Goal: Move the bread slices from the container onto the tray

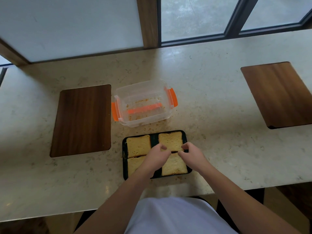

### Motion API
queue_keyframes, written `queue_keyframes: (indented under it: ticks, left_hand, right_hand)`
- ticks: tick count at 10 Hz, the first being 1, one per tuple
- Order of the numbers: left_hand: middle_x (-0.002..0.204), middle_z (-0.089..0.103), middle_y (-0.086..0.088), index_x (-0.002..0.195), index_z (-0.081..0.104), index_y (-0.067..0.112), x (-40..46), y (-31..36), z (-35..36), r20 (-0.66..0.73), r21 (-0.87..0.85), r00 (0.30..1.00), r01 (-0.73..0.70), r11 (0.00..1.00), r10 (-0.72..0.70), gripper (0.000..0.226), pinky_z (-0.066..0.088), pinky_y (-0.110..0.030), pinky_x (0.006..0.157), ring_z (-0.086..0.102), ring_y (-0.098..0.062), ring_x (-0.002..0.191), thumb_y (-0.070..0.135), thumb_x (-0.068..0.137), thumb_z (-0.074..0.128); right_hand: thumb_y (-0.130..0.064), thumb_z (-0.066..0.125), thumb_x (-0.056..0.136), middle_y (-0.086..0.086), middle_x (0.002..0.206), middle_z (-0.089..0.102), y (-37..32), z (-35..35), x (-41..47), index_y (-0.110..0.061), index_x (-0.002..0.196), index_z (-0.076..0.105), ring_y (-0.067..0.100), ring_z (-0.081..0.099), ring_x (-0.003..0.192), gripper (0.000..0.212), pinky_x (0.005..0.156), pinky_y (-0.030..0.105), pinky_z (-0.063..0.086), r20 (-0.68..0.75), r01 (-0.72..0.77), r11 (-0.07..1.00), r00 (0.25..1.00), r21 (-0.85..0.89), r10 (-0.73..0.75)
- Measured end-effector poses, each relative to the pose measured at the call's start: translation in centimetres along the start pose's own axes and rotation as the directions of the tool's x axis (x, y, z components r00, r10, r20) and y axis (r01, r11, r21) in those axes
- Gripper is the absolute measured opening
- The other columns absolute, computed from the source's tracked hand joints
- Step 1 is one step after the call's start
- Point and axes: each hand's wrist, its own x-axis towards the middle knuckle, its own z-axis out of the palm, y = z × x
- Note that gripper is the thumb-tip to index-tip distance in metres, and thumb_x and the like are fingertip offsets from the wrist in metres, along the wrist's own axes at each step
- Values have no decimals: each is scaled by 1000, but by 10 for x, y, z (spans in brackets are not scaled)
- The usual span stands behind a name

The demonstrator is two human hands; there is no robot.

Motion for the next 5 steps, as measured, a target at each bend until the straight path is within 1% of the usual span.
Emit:
queue_keyframes:
  ticks: [1, 2, 3, 4, 5]
  left_hand:
    - [129, 51, 3, 129, 53, 22, -8, -2, -3, -42, 131, 995, -79, 988, 85, 40, 44, -27, 68, 57, -8, 92, 38, 93, 54]
    - [125, 50, -2, 127, 55, 15, -19, -5, -4, -163, 505, 915, -245, 828, 369, 39, 49, -29, 71, 56, -15, 93, 33, 93, 51]
    - [118, 52, -5, 115, 57, 14, -25, -6, -10, -190, 662, 821, -297, 688, 538, 29, 51, -33, 78, 51, -19, 95, 30, 92, 52]
    - [122, 54, -9, 110, 56, 13, -29, -7, -20, -143, 720, 828, -289, 631, 543, 25, 49, -38, 87, 51, -25, 103, 30, 92, 51]
    - [125, 52, -12, 115, 54, 13, -25, -7, -28, -91, 750, 867, -264, 606, 489, 27, 47, -43, 91, 50, -30, 108, 25, 91, 50]
  right_hand:
    - [-28, 59, 92, 2, 136, 59, -1, 0, -2, -15, 136, 52, 17, 56, 119, 46, 90, 28, 44, -31, 23, 999, 999, -24, -23]
    - [-24, 59, 92, 2, 133, 58, -5, 1, -8, -14, 135, 52, 17, 58, 112, 45, 89, 33, 51, -134, 97, 987, 984, -127, -114]
    - [-23, 57, 92, 1, 133, 54, -15, 9, -11, -15, 134, 52, 17, 54, 117, 43, 93, 36, 50, -164, 178, 955, 962, -236, -220]
    - [-22, 55, 92, 1, 133, 53, -32, 24, -15, -15, 134, 52, 19, 48, 122, 43, 94, 32, 47, -136, 263, 905, 937, -334, -322]
    - [-21, 54, 91, 5, 132, 54, -46, 42, -15, -13, 133, 52, 24, 45, 123, 42, 100, 36, 43, -98, 310, 846, 917, -433, -386]
